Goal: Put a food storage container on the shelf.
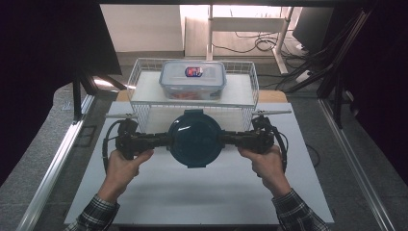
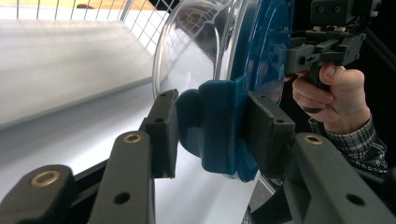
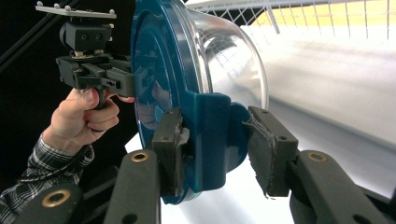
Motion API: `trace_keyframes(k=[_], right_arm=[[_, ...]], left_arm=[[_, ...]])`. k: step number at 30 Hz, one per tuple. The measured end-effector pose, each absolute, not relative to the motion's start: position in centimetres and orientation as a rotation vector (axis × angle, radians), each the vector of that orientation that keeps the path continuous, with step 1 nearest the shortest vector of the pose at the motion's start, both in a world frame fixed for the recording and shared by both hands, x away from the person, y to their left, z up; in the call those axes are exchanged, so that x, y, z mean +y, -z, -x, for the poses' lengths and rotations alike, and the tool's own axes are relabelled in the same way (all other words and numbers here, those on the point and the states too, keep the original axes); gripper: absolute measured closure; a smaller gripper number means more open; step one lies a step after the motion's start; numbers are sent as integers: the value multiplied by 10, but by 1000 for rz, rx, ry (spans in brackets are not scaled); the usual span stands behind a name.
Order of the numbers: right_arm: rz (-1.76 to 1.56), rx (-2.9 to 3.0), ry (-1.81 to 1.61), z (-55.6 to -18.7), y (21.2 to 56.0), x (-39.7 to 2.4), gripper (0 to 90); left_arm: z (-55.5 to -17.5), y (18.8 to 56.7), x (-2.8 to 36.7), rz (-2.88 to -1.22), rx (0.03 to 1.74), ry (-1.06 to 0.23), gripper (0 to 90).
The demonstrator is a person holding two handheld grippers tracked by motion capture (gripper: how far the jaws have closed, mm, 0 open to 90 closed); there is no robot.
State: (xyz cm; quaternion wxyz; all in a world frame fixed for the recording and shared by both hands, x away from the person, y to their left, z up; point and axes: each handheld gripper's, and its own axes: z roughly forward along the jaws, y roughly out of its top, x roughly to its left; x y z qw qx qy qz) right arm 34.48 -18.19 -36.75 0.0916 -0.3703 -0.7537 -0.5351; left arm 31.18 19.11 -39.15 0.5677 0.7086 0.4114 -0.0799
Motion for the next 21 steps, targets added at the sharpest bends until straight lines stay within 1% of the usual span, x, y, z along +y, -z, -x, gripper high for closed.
trace_keyframes(k=[13, 21], right_arm=[[1091, -2247, 1637, -370, 328, -178, 576], [1079, -2239, 1689, -389, 299, -176, 576]], left_arm=[[-338, 352, 195, -1652, 957, 166, 571], [-356, 318, 196, -1658, 945, 128, 570]])
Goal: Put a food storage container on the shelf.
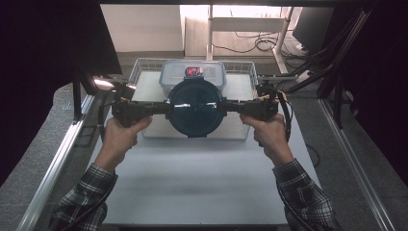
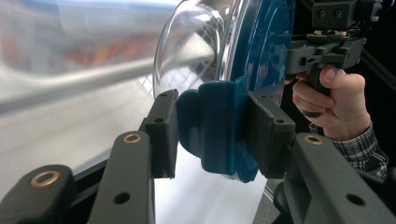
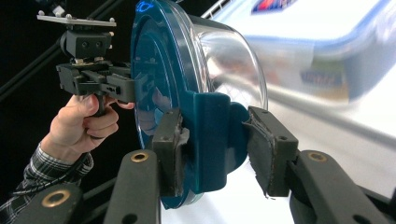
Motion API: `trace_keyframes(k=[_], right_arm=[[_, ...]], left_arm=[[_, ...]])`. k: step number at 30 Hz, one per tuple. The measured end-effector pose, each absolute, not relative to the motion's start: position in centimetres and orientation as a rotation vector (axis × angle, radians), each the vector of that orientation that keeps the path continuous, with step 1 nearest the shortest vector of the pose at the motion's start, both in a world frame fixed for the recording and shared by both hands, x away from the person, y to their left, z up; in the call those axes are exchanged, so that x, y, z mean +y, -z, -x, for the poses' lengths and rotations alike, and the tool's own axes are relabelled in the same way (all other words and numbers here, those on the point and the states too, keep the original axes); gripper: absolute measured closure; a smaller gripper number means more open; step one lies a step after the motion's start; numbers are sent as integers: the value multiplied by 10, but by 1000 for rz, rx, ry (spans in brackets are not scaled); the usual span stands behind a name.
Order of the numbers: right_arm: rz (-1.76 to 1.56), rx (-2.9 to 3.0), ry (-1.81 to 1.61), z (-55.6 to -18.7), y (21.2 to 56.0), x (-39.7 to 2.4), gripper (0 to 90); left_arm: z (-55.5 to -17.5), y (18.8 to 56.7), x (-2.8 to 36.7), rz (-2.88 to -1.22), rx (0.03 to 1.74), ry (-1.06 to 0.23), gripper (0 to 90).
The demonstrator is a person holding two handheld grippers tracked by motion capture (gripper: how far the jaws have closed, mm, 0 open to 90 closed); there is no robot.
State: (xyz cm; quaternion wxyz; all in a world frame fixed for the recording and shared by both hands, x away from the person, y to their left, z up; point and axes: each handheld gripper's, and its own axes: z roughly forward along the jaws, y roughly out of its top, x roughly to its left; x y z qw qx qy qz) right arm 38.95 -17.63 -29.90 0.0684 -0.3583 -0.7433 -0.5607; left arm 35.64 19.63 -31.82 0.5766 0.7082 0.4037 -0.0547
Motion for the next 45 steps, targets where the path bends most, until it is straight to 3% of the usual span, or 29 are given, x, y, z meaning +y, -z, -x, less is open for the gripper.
trace_keyframes(k=[26, 45], right_arm=[[1101, -2205, 1752, -464, 232, -162, 575], [1203, -2138, 1711, -496, 241, -152, 559]], left_arm=[[-432, 252, 209, -1604, 979, 114, 566], [-461, 256, 215, -1578, 1063, 131, 555]])
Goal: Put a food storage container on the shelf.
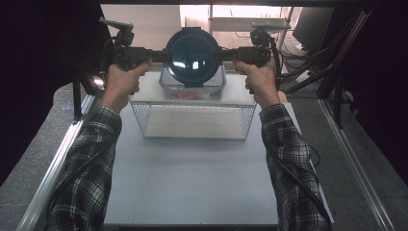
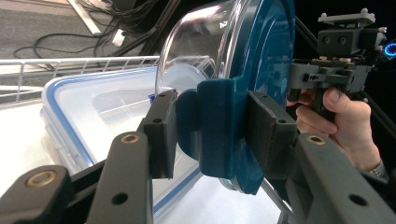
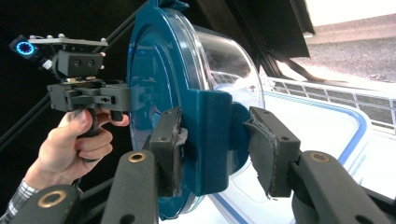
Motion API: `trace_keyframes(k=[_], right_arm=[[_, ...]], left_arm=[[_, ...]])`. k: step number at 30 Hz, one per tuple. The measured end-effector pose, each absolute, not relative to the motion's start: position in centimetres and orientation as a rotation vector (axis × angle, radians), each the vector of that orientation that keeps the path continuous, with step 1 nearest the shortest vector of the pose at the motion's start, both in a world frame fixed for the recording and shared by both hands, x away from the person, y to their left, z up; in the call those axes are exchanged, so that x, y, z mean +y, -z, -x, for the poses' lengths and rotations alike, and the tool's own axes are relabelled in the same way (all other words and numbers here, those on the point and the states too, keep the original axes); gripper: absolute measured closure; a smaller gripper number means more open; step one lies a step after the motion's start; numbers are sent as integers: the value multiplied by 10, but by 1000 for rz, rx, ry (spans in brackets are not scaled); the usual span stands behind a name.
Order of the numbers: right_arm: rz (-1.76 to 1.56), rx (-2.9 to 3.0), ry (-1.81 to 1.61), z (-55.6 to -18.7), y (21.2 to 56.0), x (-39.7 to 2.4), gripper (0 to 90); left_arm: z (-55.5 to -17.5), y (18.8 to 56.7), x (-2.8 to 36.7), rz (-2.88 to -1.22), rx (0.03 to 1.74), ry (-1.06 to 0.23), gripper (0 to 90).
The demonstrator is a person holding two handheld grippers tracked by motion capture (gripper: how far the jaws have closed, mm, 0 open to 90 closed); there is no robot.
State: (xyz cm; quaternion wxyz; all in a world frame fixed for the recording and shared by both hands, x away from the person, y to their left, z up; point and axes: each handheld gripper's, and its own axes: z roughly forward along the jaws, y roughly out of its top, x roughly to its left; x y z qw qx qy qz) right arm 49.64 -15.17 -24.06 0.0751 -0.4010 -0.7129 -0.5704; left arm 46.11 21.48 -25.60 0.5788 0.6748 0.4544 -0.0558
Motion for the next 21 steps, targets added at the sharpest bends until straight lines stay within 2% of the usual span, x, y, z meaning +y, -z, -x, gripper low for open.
trace_keyframes(k=[9, 10, 12, 18, 21], right_arm=[[1271, -2163, 1693, -498, 241, -149, 524], [1293, -2196, 1689, -497, 240, -148, 574], [1322, -2285, 1663, -495, 239, -146, 612], [1318, -2288, 1686, -494, 238, -142, 620], [1326, -2279, 1689, -493, 237, -141, 634]], left_arm=[[-463, 258, 212, -1561, 1079, 119, 529], [-463, 258, 211, -1560, 1094, 121, 515], [-467, 260, 209, -1541, 1146, 149, 449], [-479, 278, 219, -1478, 1157, 257, 437], [-477, 273, 217, -1510, 1164, 146, 430]])
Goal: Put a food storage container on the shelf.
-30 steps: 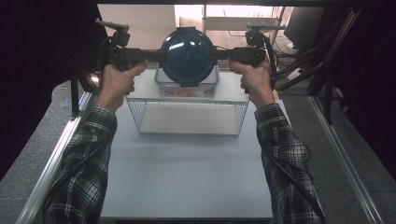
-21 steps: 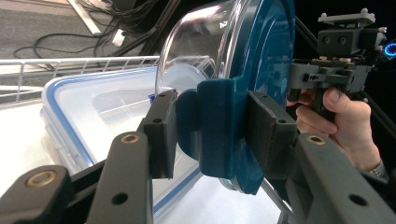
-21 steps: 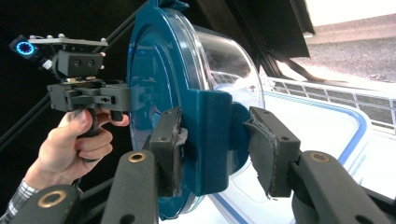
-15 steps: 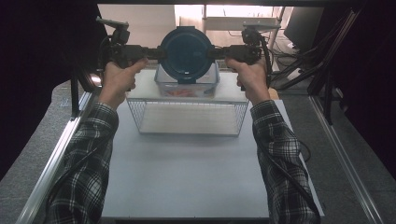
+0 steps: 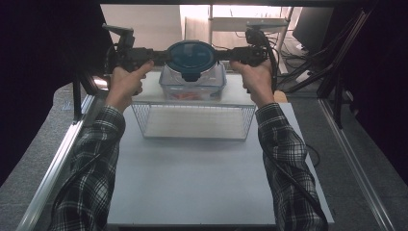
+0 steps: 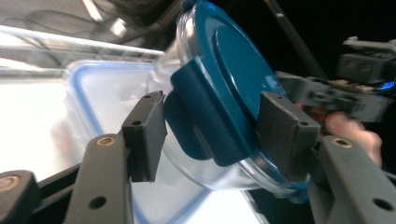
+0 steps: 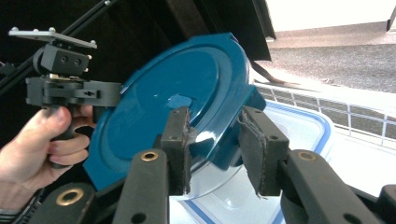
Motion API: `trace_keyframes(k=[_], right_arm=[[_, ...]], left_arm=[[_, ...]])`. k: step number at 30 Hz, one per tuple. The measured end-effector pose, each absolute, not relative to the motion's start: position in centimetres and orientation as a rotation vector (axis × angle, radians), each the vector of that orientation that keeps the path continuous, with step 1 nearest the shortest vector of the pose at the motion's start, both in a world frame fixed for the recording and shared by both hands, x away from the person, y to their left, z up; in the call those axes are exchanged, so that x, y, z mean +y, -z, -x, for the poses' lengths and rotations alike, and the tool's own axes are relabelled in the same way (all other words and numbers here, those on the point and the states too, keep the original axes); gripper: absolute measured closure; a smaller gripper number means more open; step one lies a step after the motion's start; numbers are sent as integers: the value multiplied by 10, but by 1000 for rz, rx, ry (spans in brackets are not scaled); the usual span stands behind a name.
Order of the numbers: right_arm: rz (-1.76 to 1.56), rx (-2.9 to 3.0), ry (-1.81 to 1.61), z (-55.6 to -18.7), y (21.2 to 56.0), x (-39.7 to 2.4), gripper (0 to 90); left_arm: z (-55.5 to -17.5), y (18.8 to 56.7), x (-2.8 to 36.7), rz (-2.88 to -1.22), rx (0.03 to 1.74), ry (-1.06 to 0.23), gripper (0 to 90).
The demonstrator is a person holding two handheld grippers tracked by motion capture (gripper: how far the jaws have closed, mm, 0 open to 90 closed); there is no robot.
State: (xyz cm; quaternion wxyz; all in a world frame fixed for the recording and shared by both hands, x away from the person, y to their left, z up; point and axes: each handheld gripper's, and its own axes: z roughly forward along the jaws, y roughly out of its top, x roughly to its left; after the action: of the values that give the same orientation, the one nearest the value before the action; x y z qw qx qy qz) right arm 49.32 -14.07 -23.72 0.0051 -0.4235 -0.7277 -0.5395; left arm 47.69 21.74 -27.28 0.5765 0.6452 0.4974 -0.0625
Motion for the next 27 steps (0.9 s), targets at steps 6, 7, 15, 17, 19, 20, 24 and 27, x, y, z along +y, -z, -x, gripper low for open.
trace_keyframes(k=[6, 7, 15, 17, 19, 20, 24, 27], right_arm=[[1346, -2279, 1687, -491, 237, -140, 634], [1345, -2278, 1688, -491, 237, -140, 632], [1289, -2286, 1738, -486, 241, -144, 552], [1245, -2294, 1768, -483, 242, -146, 536], [1206, -2309, 1788, -478, 242, -150, 526], [1189, -2315, 1794, -476, 243, -151, 519], [1131, -2335, 1826, -465, 249, -157, 496], [1097, -2340, 1838, -456, 254, -163, 481]], left_arm=[[-472, 261, 209, -1564, 1168, -19, 494], [-471, 260, 208, -1566, 1166, -33, 501], [-459, 251, 202, -1576, 1102, -178, 465], [-455, 250, 201, -1580, 1081, -194, 430], [-451, 251, 200, -1584, 1050, -201, 400], [-449, 252, 200, -1590, 1045, -210, 386], [-438, 256, 198, -1596, 1007, -248, 330], [-428, 261, 200, -1583, 974, -249, 291]])
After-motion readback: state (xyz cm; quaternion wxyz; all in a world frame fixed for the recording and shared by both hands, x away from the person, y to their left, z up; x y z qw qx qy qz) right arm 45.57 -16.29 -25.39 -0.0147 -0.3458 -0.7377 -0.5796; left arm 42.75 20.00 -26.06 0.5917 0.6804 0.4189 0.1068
